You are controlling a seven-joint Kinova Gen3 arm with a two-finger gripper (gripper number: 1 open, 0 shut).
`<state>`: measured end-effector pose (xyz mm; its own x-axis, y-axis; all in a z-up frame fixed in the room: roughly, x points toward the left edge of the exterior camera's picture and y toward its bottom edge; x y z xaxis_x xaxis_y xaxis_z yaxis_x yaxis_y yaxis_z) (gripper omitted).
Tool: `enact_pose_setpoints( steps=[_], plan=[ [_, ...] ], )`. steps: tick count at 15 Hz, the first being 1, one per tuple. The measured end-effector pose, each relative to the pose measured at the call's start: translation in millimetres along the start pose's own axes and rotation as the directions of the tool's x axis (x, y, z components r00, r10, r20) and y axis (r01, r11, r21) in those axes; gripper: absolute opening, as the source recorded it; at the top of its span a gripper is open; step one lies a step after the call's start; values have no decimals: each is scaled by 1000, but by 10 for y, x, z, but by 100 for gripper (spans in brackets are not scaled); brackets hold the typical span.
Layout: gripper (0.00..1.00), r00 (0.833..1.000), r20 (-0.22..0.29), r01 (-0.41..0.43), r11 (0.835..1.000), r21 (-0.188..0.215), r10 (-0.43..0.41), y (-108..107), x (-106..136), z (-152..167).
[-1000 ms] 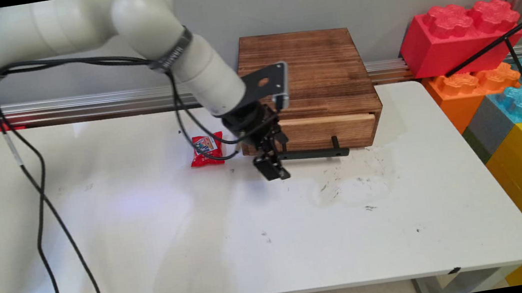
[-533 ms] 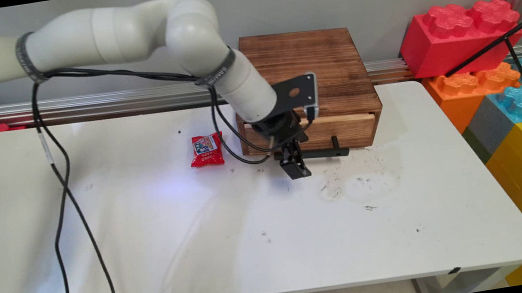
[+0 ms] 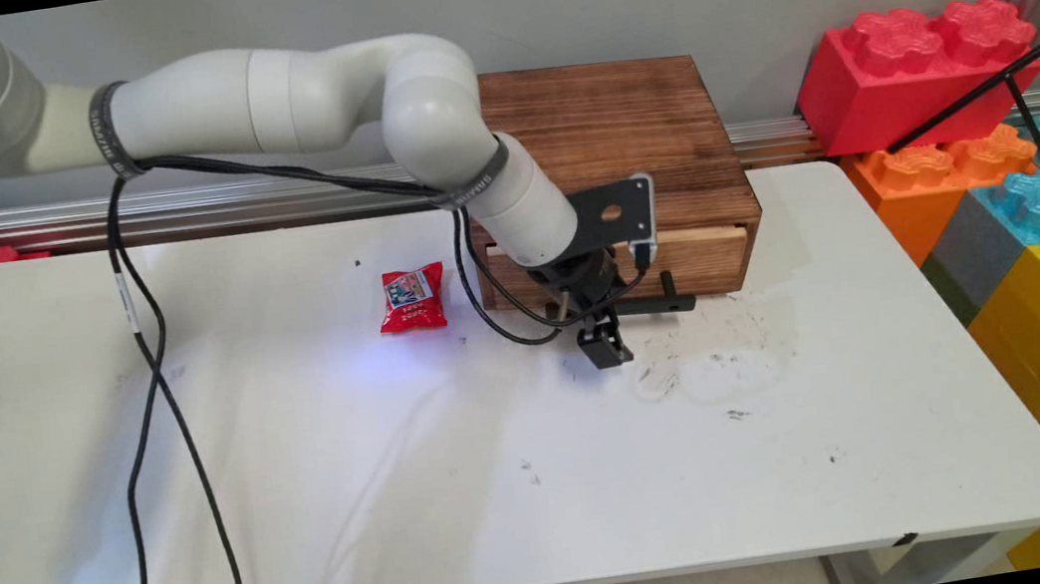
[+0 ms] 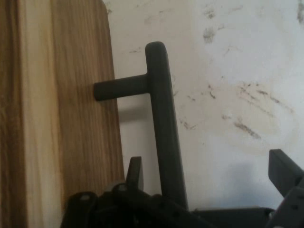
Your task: Open the drawer
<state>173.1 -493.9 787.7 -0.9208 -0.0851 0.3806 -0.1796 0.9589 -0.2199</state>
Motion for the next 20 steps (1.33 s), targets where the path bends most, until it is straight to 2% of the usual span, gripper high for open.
enact_pose_setpoints(
  steps=[11,20],
  plan=[
    [100,999,18,31,1000,6,-31,118,51,195],
    [100,998,34,59,998,-18,-59,417,134,173]
  ],
)
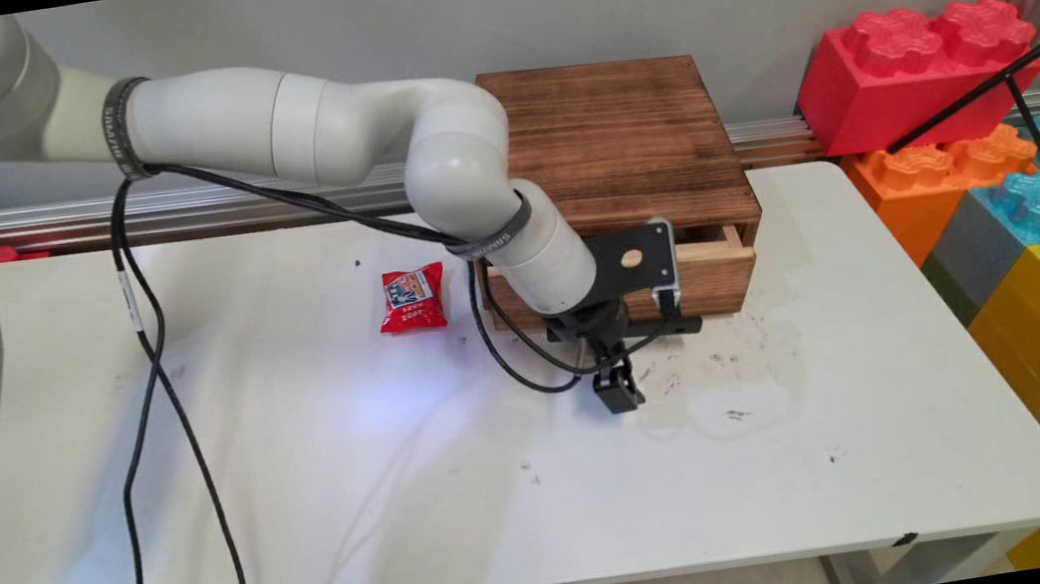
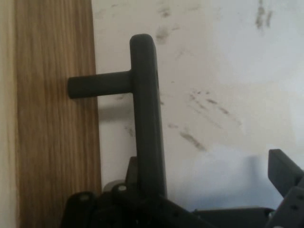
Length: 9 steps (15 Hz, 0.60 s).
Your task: Open the drawer
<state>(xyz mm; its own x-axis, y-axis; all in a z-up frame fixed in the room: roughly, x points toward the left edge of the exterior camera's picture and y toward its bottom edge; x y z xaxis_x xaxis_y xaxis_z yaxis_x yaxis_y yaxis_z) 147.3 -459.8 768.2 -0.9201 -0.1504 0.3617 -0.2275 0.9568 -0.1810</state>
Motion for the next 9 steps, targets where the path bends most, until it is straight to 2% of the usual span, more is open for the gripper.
enact_pose_setpoints(
  steps=[9],
  plan=[
    [100,998,-4,57,998,-23,-57,302,144,-58]
  ],
)
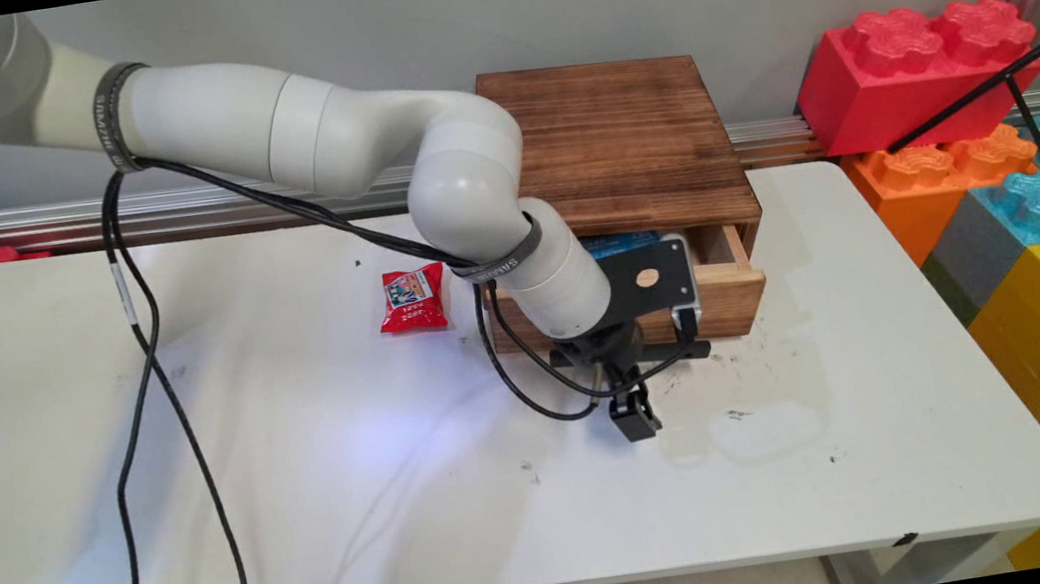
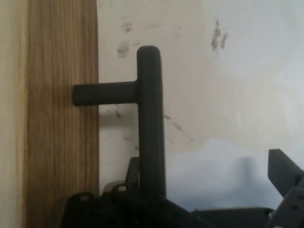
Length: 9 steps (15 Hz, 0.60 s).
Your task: Open the drawer
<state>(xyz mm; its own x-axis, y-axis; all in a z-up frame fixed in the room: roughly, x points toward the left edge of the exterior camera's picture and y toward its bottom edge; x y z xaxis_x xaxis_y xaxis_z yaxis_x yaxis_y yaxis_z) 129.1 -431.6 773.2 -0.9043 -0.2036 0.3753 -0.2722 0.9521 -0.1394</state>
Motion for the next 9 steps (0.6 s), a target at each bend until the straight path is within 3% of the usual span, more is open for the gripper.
enact_pose_setpoints(
  steps=[9],
  plan=[
    [100,999,-1,44,999,-19,-44,184,67,-56]
  ],
)
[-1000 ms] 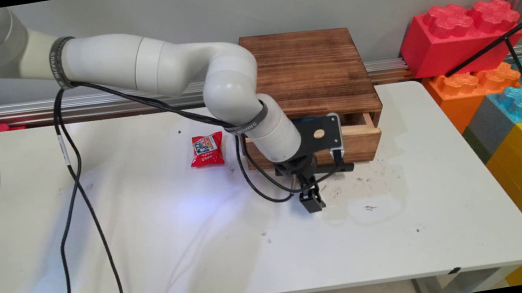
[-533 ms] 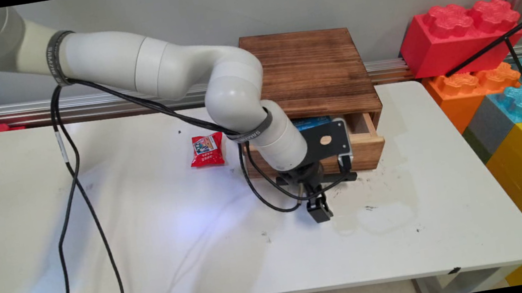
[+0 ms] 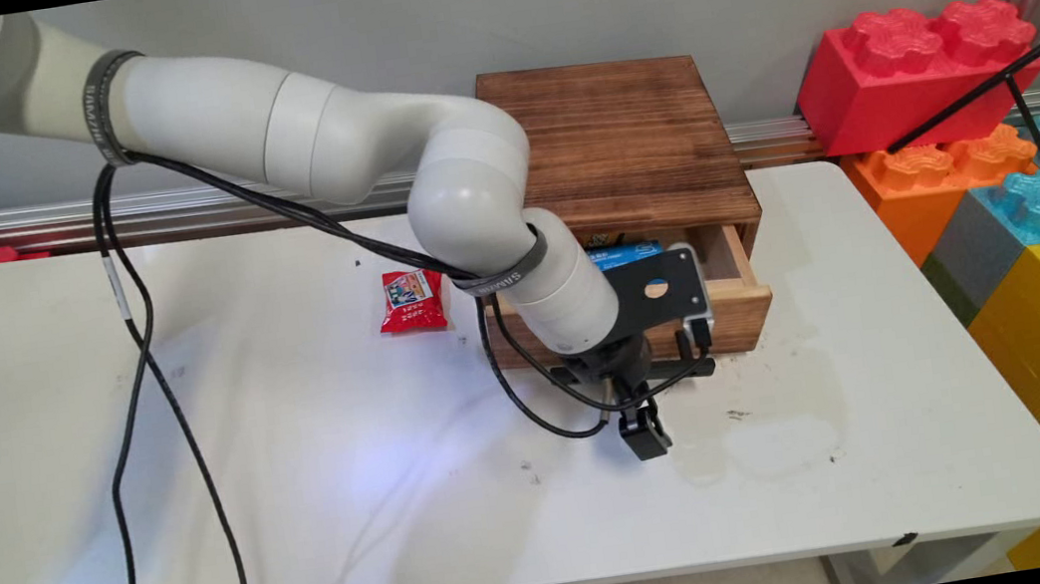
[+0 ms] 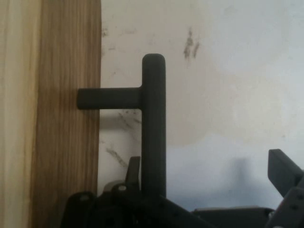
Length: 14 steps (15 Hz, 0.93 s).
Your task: Open the drawer
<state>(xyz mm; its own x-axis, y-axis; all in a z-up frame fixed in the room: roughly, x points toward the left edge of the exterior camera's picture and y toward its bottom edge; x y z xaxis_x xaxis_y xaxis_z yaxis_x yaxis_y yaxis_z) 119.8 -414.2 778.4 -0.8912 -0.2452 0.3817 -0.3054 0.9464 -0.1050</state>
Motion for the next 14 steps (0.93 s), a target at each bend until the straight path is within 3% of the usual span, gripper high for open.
enact_pose_setpoints(
  steps=[14],
  plan=[
    [100,999,9,44,999,-32,-43,275,-65,-118]
  ],
)
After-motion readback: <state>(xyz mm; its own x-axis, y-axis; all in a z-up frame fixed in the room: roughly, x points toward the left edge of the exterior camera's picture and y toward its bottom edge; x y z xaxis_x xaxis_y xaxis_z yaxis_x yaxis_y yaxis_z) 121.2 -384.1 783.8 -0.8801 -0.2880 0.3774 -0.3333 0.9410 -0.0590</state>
